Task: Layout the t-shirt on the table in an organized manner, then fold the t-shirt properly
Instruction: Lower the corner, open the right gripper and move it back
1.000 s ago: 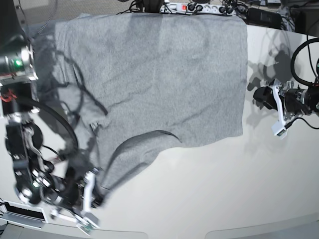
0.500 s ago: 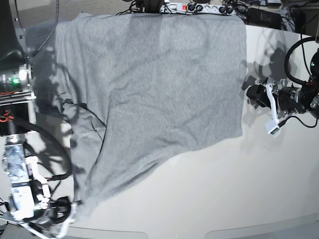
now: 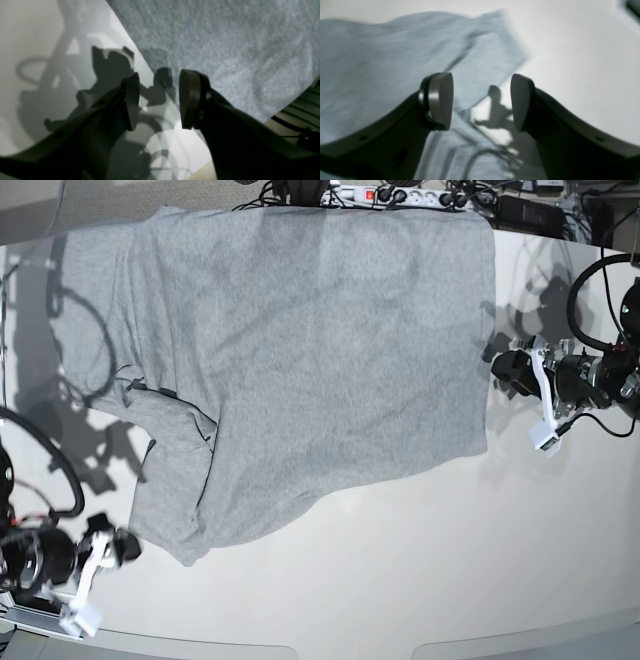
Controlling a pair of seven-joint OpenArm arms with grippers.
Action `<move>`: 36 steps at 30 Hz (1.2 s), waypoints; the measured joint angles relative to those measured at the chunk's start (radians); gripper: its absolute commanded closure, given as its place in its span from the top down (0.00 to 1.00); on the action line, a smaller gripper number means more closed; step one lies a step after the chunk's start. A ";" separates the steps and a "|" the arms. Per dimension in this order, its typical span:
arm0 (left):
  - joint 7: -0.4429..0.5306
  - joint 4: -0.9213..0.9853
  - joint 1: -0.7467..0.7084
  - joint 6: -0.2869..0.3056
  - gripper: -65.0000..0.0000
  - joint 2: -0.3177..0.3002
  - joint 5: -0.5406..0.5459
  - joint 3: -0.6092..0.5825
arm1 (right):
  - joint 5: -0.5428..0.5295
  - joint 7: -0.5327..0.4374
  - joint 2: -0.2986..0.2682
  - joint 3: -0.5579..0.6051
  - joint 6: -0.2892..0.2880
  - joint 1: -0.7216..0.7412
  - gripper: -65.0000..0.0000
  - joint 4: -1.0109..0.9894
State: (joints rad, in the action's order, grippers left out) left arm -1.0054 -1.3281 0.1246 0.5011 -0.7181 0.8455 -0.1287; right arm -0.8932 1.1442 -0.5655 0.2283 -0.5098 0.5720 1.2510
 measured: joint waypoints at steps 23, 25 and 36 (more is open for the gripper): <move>0.003 0.000 0.003 0.000 0.42 0.000 -0.039 0.000 | 0.537 -0.456 0.203 0.002 0.011 -0.282 0.00 -0.005; 0.003 0.000 0.003 0.000 0.42 0.000 -0.038 0.000 | 0.537 -0.508 0.208 0.002 -0.016 -0.283 0.00 -0.022; 0.003 0.000 0.003 0.000 0.42 0.000 -0.038 0.000 | 0.699 -0.726 0.239 0.000 0.013 -0.284 0.00 -0.243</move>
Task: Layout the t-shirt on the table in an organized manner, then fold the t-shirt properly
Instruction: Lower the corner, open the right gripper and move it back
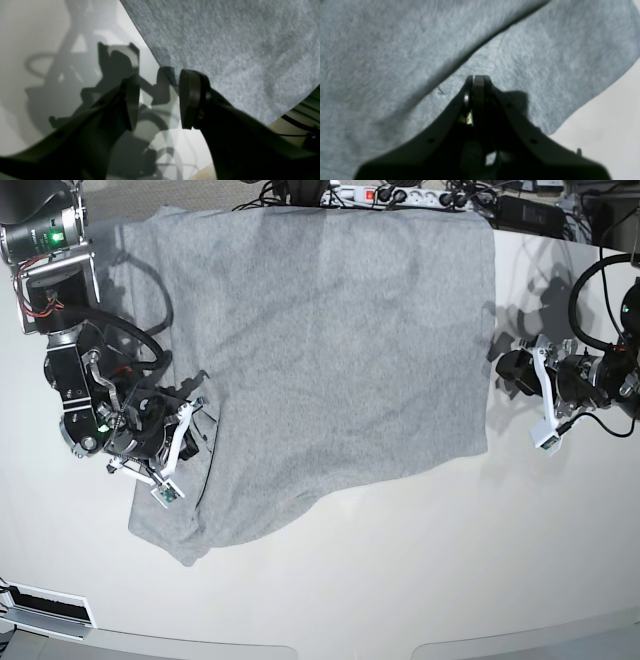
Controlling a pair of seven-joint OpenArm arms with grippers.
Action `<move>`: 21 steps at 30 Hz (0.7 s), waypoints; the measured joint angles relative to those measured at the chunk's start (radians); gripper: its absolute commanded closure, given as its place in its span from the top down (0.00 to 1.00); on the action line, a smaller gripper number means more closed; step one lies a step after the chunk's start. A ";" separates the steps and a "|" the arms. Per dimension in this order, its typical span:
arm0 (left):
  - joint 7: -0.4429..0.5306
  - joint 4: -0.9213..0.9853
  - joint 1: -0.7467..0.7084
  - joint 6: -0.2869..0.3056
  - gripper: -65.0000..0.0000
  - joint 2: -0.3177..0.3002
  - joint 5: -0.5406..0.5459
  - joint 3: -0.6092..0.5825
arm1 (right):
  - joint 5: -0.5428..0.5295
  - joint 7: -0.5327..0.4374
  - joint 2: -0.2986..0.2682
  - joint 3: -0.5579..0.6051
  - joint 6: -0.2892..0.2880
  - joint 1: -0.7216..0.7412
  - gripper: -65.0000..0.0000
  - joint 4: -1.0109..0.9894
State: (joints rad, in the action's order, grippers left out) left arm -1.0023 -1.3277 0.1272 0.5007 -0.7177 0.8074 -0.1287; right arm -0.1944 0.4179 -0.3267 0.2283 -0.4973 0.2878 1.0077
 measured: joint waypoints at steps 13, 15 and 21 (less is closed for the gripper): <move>0.000 0.000 0.000 0.000 0.42 0.000 0.000 0.000 | 0.195 0.093 0.006 -0.001 0.517 0.023 0.00 -0.042; 0.000 0.000 0.000 0.000 0.42 0.000 0.000 0.000 | 0.231 0.111 0.002 -0.001 0.559 0.058 0.00 -0.045; 0.000 0.000 0.000 0.000 0.37 0.000 0.003 0.000 | 0.201 0.298 0.002 -0.002 0.513 0.216 0.00 -0.042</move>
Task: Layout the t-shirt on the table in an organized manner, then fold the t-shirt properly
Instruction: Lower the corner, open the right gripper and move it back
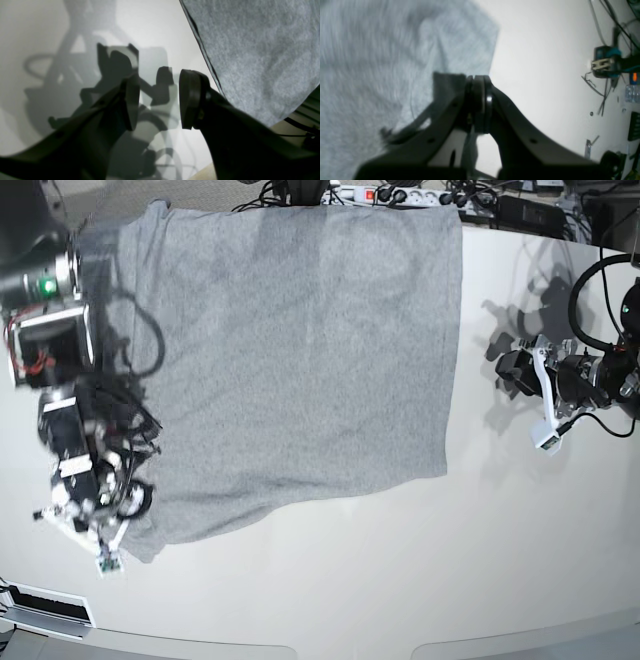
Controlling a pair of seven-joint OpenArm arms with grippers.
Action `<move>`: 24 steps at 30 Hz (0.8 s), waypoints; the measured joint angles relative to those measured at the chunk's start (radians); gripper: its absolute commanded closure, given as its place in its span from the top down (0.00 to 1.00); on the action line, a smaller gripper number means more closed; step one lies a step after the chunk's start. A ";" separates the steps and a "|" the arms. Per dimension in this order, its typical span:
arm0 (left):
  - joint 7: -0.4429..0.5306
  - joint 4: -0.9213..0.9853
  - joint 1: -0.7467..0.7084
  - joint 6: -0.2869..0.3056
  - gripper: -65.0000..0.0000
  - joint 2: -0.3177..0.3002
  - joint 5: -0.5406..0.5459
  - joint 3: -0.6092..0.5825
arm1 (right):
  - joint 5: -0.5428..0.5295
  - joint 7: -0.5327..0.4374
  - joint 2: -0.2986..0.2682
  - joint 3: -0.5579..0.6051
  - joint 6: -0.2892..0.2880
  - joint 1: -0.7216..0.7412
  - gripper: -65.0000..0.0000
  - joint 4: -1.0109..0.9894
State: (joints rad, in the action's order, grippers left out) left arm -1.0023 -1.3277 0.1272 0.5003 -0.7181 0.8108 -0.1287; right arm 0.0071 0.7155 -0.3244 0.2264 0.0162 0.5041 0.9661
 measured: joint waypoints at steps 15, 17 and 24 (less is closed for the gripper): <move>0.000 0.000 0.000 0.000 0.34 0.000 -0.003 0.000 | -0.695 0.258 -0.157 0.001 -0.651 0.017 0.65 0.007; 0.001 0.000 0.000 0.000 0.34 0.000 -0.004 0.000 | -0.682 0.258 -0.160 0.001 -0.632 0.005 0.65 0.007; 0.004 0.000 0.000 0.000 0.34 0.000 -0.003 0.000 | -0.607 0.144 -0.153 0.002 -0.627 -0.126 0.65 0.007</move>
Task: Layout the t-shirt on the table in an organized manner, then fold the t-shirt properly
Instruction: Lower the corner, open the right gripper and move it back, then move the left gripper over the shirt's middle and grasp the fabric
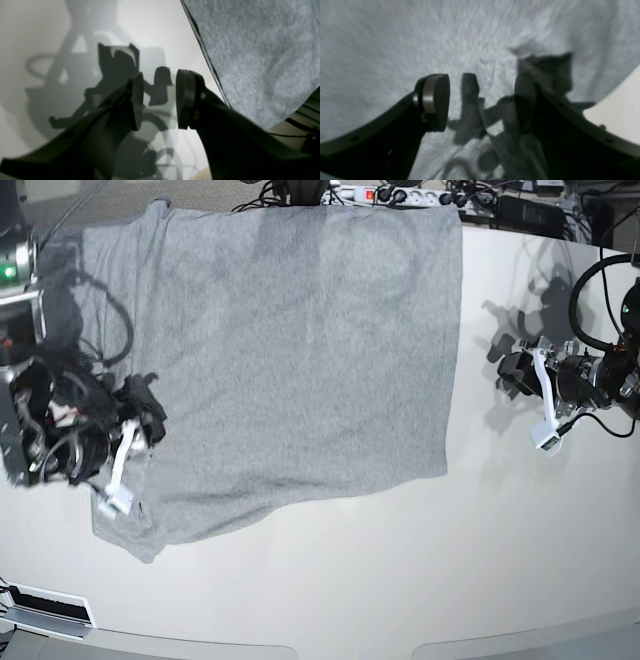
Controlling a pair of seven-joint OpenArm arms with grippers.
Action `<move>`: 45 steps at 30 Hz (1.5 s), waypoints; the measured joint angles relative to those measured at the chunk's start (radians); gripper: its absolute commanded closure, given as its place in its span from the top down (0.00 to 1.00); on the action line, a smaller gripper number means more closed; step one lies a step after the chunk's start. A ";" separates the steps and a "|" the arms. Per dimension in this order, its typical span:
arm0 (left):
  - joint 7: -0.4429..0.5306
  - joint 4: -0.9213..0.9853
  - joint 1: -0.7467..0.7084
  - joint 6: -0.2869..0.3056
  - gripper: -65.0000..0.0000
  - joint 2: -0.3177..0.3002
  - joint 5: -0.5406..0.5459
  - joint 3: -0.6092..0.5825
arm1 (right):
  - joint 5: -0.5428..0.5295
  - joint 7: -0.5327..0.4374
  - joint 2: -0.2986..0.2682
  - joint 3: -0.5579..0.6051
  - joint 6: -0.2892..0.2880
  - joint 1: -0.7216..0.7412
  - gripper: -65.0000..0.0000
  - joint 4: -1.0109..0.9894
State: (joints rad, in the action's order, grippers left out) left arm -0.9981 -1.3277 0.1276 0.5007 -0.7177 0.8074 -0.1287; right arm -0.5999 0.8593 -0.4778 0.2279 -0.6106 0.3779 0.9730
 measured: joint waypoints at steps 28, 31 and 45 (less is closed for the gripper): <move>0.000 0.000 0.000 0.000 0.34 0.000 0.000 0.000 | 0.192 0.037 -0.001 -0.303 0.317 -0.076 0.00 0.218; 0.000 0.000 0.000 0.000 0.34 0.000 0.000 0.000 | 0.200 0.069 -0.001 -0.361 0.360 -0.076 0.00 0.218; 0.007 0.000 0.000 0.000 0.34 0.015 0.043 0.038 | 0.476 0.050 0.003 -0.394 0.600 -0.076 0.62 0.217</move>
State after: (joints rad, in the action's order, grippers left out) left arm -0.9913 -1.3277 0.1276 0.5007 -0.7029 0.8505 -0.0906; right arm -0.1234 0.9096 -0.4751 -0.1658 -0.0101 0.3019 1.1904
